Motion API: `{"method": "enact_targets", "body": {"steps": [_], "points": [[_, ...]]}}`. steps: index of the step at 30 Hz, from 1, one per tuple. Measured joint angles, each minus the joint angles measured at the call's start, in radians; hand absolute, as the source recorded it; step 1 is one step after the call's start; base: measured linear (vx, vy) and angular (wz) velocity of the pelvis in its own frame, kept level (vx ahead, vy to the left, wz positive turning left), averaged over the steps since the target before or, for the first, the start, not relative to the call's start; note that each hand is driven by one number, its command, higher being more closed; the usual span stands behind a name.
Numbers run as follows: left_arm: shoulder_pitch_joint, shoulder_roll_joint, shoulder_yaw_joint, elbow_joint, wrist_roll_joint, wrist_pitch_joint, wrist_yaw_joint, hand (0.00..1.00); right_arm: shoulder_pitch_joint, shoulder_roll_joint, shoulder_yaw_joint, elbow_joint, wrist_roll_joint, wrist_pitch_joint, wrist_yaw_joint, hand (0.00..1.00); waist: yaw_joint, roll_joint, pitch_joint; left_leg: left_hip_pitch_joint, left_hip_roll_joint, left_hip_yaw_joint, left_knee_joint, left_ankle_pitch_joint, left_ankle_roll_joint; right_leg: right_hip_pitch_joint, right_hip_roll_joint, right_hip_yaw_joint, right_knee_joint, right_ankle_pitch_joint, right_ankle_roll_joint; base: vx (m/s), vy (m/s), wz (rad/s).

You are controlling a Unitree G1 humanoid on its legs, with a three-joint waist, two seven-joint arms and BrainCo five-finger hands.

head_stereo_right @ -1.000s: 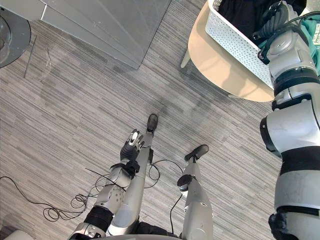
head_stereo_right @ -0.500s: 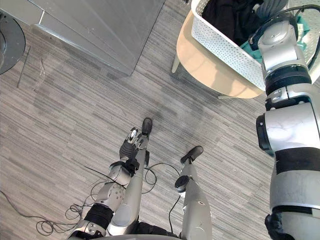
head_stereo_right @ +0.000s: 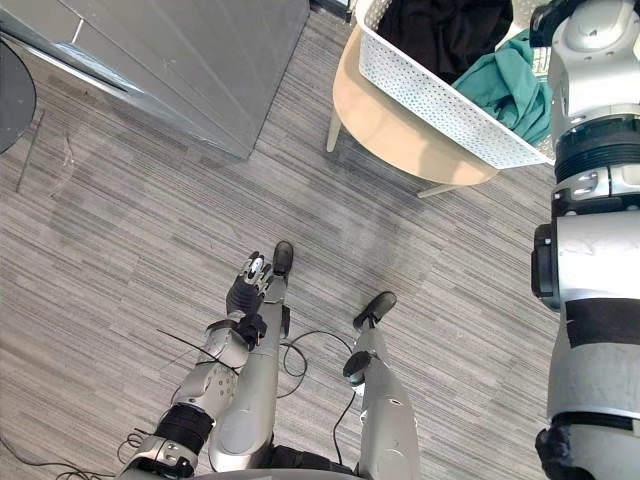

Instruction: Pick up the laundry basket with both hands and put the clothes into the washing machine.

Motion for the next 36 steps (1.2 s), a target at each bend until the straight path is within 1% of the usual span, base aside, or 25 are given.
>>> {"method": "enact_targets", "body": {"steps": [2, 5, 9, 10, 11, 14, 15, 17, 18, 20, 21, 23, 24, 25, 26, 27, 28, 29, 30, 31, 32, 33, 34, 35, 36], "points": [[-0.001, 0.010, 0.000, 0.000, 0.000, 0.000, 0.002, 0.00, 0.000, 0.000, 0.000, 0.000, 0.001, -0.003, 0.001, 0.00, -0.004, -0.016, -0.001, 0.009, 0.001, 0.009, -0.001, 0.001, 0.000, 0.001, -0.001, 0.011, 0.000, 0.002, -0.003, 0.04, 0.024, -0.10], [-0.002, 0.010, 0.000, -0.002, 0.000, -0.003, 0.002, 0.00, 0.000, 0.000, 0.020, 0.019, 0.002, -0.004, 0.009, 0.00, -0.004, -0.016, -0.001, 0.012, 0.003, 0.014, 0.004, 0.000, 0.000, 0.002, 0.000, 0.017, 0.000, 0.004, -0.005, 0.03, 0.013, -0.08], [-0.001, 0.025, -0.002, -0.004, 0.004, -0.002, 0.000, 0.00, 0.000, 0.005, 0.073, 0.117, -0.001, 0.010, 0.073, 0.00, 0.002, -0.017, -0.001, -0.009, 0.016, 0.007, 0.050, -0.021, 0.000, 0.000, 0.009, 0.018, 0.008, 0.003, -0.004, 0.02, 0.013, -0.07], [0.000, 0.027, -0.002, -0.006, 0.004, -0.001, 0.000, 0.00, 0.001, 0.005, 0.071, 0.130, -0.001, 0.014, 0.080, 0.00, 0.004, -0.017, -0.001, -0.016, 0.019, -0.001, 0.072, -0.033, -0.002, -0.003, 0.005, 0.020, 0.024, -0.007, 0.001, 0.02, 0.079, -0.11], [0.005, 0.027, -0.002, -0.010, 0.005, 0.001, 0.000, 0.00, 0.009, 0.009, 0.061, 0.147, -0.001, 0.028, 0.091, 0.00, 0.006, -0.017, -0.001, -0.026, 0.022, -0.012, 0.114, -0.064, 0.006, -0.016, -0.004, 0.021, 0.080, -0.046, 0.003, 0.01, 0.092, -0.02], [0.028, 0.032, -0.013, -0.028, 0.022, 0.006, -0.001, 0.00, 0.112, 0.020, -0.005, 0.147, -0.005, 0.041, 0.098, 0.00, 0.001, -0.023, -0.008, -0.023, 0.015, -0.029, 0.205, -0.152, 0.003, -0.038, -0.048, 0.032, 0.268, -0.142, 0.006, 0.05, 0.097, 0.12], [0.047, 0.047, -0.017, -0.047, 0.023, 0.006, -0.001, 0.00, 0.139, 0.033, -0.005, 0.148, -0.015, 0.052, 0.113, 0.00, 0.005, -0.030, -0.013, -0.014, 0.018, -0.032, 0.215, -0.166, 0.005, -0.045, -0.059, 0.052, 0.303, -0.139, 0.002, 0.08, 0.059, 0.03], [0.063, 0.072, -0.015, -0.051, 0.023, 0.006, 0.000, 0.00, 0.164, 0.056, -0.005, 0.146, -0.037, 0.052, 0.128, 0.00, 0.000, -0.029, -0.013, 0.018, 0.019, -0.029, 0.191, -0.167, 0.010, -0.055, -0.076, 0.084, 0.349, -0.109, -0.011, 0.09, 0.067, -0.04], [0.076, 0.087, -0.007, -0.053, 0.022, 0.006, 0.000, 0.00, 0.191, 0.069, -0.005, 0.139, -0.042, 0.052, 0.138, 0.00, -0.001, -0.026, -0.013, 0.050, 0.023, -0.027, 0.169, -0.167, 0.011, -0.092, -0.090, 0.109, 0.415, -0.113, -0.033, 0.09, 0.044, -0.06], [0.091, 0.092, 0.003, -0.056, 0.020, 0.005, 0.001, 0.00, 0.235, 0.077, -0.018, 0.127, -0.055, 0.056, 0.150, 0.00, -0.003, -0.026, -0.013, 0.090, 0.023, -0.027, 0.158, -0.176, 0.023, -0.093, -0.092, 0.140, 0.350, -0.139, -0.024, 0.10, -0.035, 0.03], [0.096, 0.090, 0.003, -0.057, 0.020, 0.005, 0.000, 0.00, 0.261, 0.079, -0.042, 0.098, -0.076, 0.061, 0.159, 0.00, -0.017, -0.026, -0.012, 0.104, 0.017, -0.029, 0.166, -0.183, 0.022, -0.093, -0.095, 0.158, 0.273, -0.130, -0.012, 0.11, -0.083, 0.21], [0.094, 0.083, 0.001, -0.057, 0.019, 0.007, 0.000, 0.00, 0.315, 0.079, -0.089, 0.018, -0.096, 0.075, 0.159, 0.00, -0.039, -0.027, -0.012, 0.118, -0.001, -0.043, 0.208, -0.210, 0.009, -0.076, -0.097, 0.197, 0.205, -0.104, 0.021, 0.16, -0.157, 0.56], [0.096, 0.080, 0.001, -0.060, 0.021, 0.011, -0.002, 0.00, 0.384, 0.089, -0.134, -0.070, -0.123, 0.079, 0.159, 0.00, -0.070, -0.026, -0.012, 0.126, -0.022, -0.069, 0.272, -0.252, -0.009, -0.044, -0.110, 0.237, 0.210, -0.080, 0.028, 0.21, -0.253, 0.74], [0.109, 0.064, 0.023, -0.072, 0.022, 0.015, -0.001, 0.00, 0.451, 0.127, -0.167, -0.164, -0.153, 0.080, 0.159, 0.00, -0.079, -0.003, -0.012, 0.148, 0.011, -0.098, 0.311, -0.287, -0.026, -0.038, -0.089, 0.236, 0.302, -0.080, 0.031, 0.17, -0.233, 0.51], [0.125, 0.062, 0.034, -0.092, 0.022, 0.016, -0.001, 0.00, 0.488, 0.151, -0.174, -0.211, -0.160, 0.081, 0.160, 0.00, -0.081, -0.003, -0.012, 0.172, 0.036, -0.096, 0.308, -0.292, -0.034, -0.028, -0.069, 0.226, 0.334, -0.114, 0.021, 0.19, -0.256, 0.19], [0.149, 0.056, 0.041, -0.119, 0.022, 0.021, -0.001, 0.00, 0.564, 0.184, -0.178, -0.282, -0.183, 0.083, 0.166, 0.00, -0.087, -0.003, -0.012, 0.214, 0.060, -0.091, 0.315, -0.281, -0.035, 0.010, -0.055, 0.208, 0.370, -0.183, 0.003, 0.18, -0.200, 0.21], [0.163, 0.051, 0.042, -0.132, 0.023, 0.022, -0.003, 0.00, 0.593, 0.200, -0.187, -0.301, -0.195, 0.087, 0.172, 0.00, -0.095, -0.003, -0.012, 0.210, 0.075, -0.087, 0.356, -0.260, -0.003, 0.031, -0.047, 0.192, 0.387, -0.209, -0.004, 0.23, -0.267, 0.36], [0.185, 0.042, 0.045, -0.141, 0.023, 0.026, -0.003, 0.00, 0.642, 0.226, -0.202, -0.331, -0.200, 0.095, 0.178, 0.00, -0.100, -0.002, -0.013, 0.200, 0.099, -0.080, 0.433, -0.226, 0.050, 0.071, -0.031, 0.176, 0.400, -0.242, -0.018, 0.22, -0.275, 0.35], [0.216, 0.020, 0.064, -0.144, 0.023, 0.034, -0.004, 0.00, 0.711, 0.246, -0.201, -0.398, -0.202, 0.101, 0.186, 0.00, -0.099, 0.001, -0.019, 0.188, 0.143, -0.054, 0.497, -0.180, 0.120, 0.131, 0.000, 0.151, 0.379, -0.262, -0.034, 0.22, -0.301, 0.32], [0.227, 0.013, 0.072, -0.146, 0.023, 0.040, -0.005, 0.00, 0.733, 0.253, -0.201, -0.424, -0.206, 0.101, 0.194, 0.00, -0.104, -0.004, -0.023, 0.175, 0.161, -0.033, 0.514, -0.158, 0.146, 0.146, 0.009, 0.138, 0.366, -0.258, -0.041, 0.28, -0.326, 0.32], [0.230, 0.016, 0.074, -0.147, 0.023, 0.050, -0.005, 0.00, 0.751, 0.269, -0.200, -0.446, -0.220, 0.101, 0.201, 0.00, -0.110, -0.021, -0.032, 0.140, 0.185, 0.005, 0.532, -0.142, 0.155, 0.153, 0.015, 0.128, 0.351, -0.262, -0.052, 0.28, -0.271, 0.21], [0.224, 0.022, 0.074, -0.147, 0.023, 0.062, -0.007, 0.00, 0.751, 0.278, -0.199, -0.447, -0.223, 0.102, 0.203, 0.00, -0.108, -0.039, -0.030, 0.122, 0.189, 0.033, 0.523, -0.173, 0.119, 0.152, 0.015, 0.125, 0.331, -0.255, -0.063, 0.24, -0.206, 0.17], [0.216, 0.022, 0.074, -0.147, 0.023, 0.066, -0.010, 0.00, 0.751, 0.279, -0.197, -0.447, -0.226, 0.103, 0.205, 0.00, -0.110, -0.042, -0.030, 0.115, 0.181, 0.051, 0.496, -0.186, 0.100, 0.152, 0.015, 0.121, 0.316, -0.251, -0.066, 0.23, -0.108, 0.15], [0.202, 0.023, 0.078, -0.149, 0.024, 0.069, -0.022, 0.00, 0.747, 0.284, -0.188, -0.445, -0.228, 0.109, 0.217, 0.00, -0.110, -0.046, -0.028, 0.115, 0.154, 0.074, 0.388, -0.197, 0.080, 0.152, 0.011, 0.116, 0.293, -0.244, -0.066, 0.21, -0.021, 0.21], [0.195, 0.025, 0.083, -0.151, 0.025, 0.069, -0.024, 0.00, 0.736, 0.292, -0.164, -0.431, -0.228, 0.112, 0.226, 0.00, -0.109, -0.048, -0.027, 0.126, 0.112, 0.074, 0.228, -0.184, 0.061, 0.151, 0.000, 0.109, 0.284, -0.242, -0.065, 0.25, 0.005, 0.15]]}}
